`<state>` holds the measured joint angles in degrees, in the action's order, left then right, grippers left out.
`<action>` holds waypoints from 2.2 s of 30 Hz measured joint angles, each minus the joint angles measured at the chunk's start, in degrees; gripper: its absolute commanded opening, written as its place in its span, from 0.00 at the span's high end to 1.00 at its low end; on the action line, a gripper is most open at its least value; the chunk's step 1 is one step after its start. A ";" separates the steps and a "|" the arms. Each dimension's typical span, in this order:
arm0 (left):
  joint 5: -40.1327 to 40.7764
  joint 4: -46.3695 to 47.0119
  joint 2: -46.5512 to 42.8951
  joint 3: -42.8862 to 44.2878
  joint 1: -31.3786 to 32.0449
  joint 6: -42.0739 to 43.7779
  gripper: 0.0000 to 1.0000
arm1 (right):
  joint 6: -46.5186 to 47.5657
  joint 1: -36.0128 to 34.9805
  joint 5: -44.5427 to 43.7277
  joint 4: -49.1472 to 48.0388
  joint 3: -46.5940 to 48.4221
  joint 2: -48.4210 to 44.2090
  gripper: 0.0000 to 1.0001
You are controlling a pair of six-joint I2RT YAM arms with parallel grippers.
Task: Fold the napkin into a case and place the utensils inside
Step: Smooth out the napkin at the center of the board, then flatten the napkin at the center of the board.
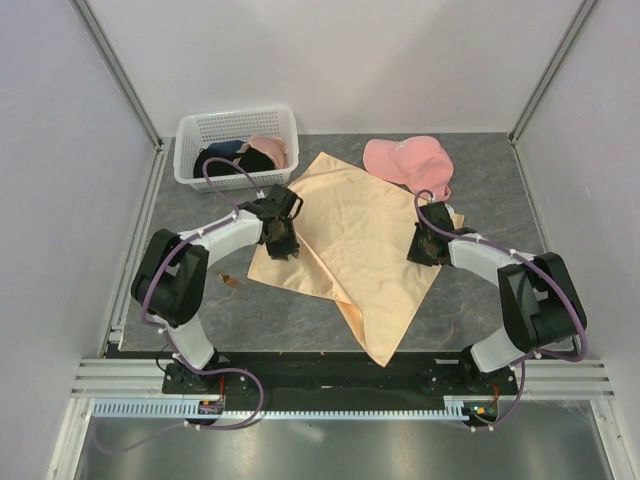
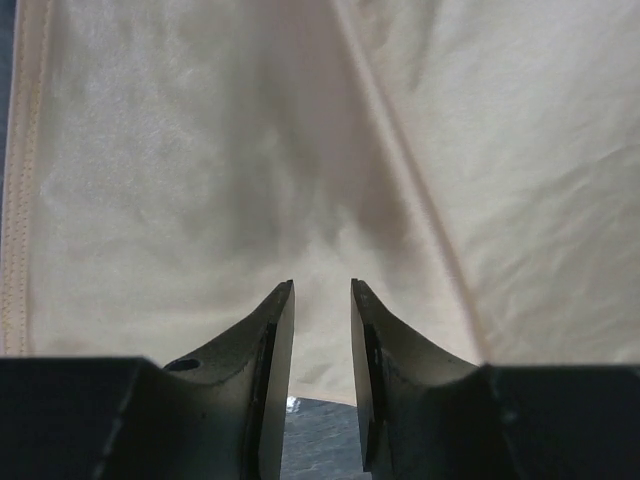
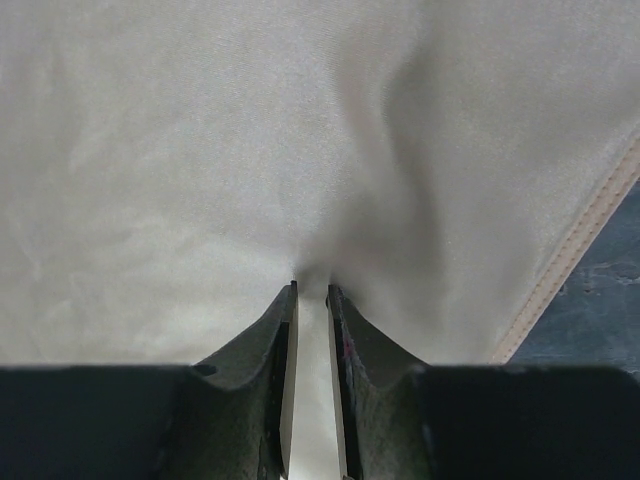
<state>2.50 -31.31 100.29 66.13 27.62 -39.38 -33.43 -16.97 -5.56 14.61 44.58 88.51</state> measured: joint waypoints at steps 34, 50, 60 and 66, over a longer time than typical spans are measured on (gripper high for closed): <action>-5.40 0.81 -14.43 -5.88 8.57 -4.26 0.54 | 7.39 3.34 -3.21 6.34 10.14 7.80 0.50; -2.12 4.28 7.06 2.51 3.65 -0.46 0.55 | 8.83 0.92 -1.66 5.18 9.14 7.30 0.46; -4.20 1.73 13.62 11.74 0.13 0.17 0.55 | 6.16 0.24 0.09 -0.81 4.02 3.96 0.47; -5.11 -0.70 19.43 21.00 -3.19 2.58 0.53 | 5.64 -0.07 -0.13 -0.46 7.41 6.99 0.44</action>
<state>-2.61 -32.01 119.72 87.13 24.43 -36.80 -27.79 -17.04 -5.69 14.15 51.99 95.50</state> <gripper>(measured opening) 0.448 0.540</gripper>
